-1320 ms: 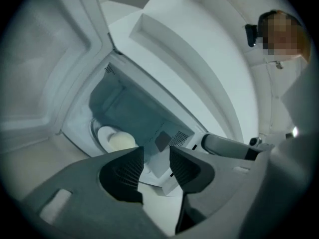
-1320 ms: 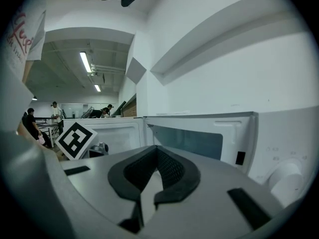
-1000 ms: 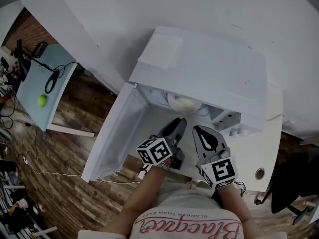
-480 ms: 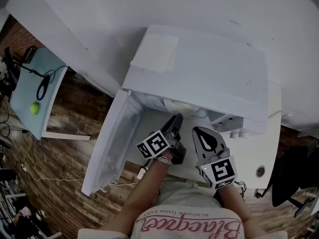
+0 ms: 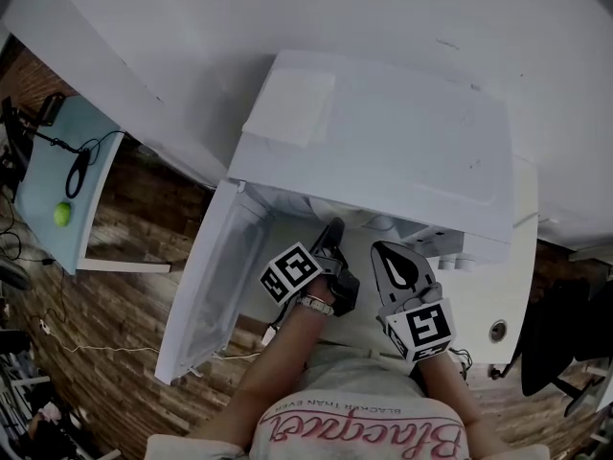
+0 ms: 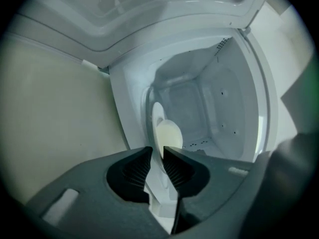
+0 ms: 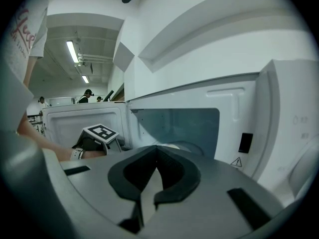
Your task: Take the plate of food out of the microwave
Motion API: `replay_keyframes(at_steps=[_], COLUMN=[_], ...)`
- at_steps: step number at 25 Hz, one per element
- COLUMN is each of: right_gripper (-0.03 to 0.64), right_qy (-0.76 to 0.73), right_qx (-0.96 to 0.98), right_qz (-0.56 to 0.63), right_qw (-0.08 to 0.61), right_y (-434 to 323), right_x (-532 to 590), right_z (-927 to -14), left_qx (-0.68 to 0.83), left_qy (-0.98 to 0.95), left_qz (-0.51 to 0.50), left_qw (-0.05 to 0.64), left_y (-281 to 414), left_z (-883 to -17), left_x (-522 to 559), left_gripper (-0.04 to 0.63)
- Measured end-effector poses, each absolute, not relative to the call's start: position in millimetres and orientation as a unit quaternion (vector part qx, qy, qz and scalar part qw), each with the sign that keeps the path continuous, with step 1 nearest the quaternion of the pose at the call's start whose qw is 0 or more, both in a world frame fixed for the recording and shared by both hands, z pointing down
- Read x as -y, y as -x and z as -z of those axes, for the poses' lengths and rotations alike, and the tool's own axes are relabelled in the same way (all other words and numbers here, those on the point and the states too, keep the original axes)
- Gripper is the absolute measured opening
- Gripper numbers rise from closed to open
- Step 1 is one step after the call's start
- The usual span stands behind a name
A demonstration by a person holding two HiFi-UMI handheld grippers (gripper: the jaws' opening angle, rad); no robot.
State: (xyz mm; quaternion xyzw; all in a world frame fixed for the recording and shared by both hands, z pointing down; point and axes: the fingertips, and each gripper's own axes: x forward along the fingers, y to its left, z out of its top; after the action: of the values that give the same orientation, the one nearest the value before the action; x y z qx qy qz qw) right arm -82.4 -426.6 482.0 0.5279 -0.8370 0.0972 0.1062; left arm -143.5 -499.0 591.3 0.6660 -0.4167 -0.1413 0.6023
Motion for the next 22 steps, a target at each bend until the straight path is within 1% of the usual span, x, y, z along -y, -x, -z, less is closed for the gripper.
replay_keyframes(at_steps=[3, 11, 14, 22], right_gripper=[0.011, 0.011, 0.011, 0.011], right_qy=[-0.529, -0.525, -0.522, -0.520], right_qx=[0.836, 0.839, 0.841, 0.841], right_qz=[-0.097, -0.095, -0.094, -0.091], right_qw=[0.106, 0.108, 0.109, 0.114], right_y=[80.3, 82.2, 84.4, 84.0], right_x=[427.9, 425.1, 421.9, 408.9], right_z=[-481.9, -481.7, -481.1, -481.1], left_qx=[0.422, 0.421, 0.410, 0.382], left_qy=[-0.652, -0.623, -0.612, -0.622], left_qz=[0.139, 0.167, 0.189, 0.217], left_qw=[0.615, 0.638, 0.649, 0.648], left_y=[143.9, 150.9, 152.7, 150.3], left_z=[-591.6, -588.5, -586.7, -580.1], left_x=[499.3, 498.1, 496.7, 488.3], left_gripper=[0.081, 0.031, 0.021, 0.011])
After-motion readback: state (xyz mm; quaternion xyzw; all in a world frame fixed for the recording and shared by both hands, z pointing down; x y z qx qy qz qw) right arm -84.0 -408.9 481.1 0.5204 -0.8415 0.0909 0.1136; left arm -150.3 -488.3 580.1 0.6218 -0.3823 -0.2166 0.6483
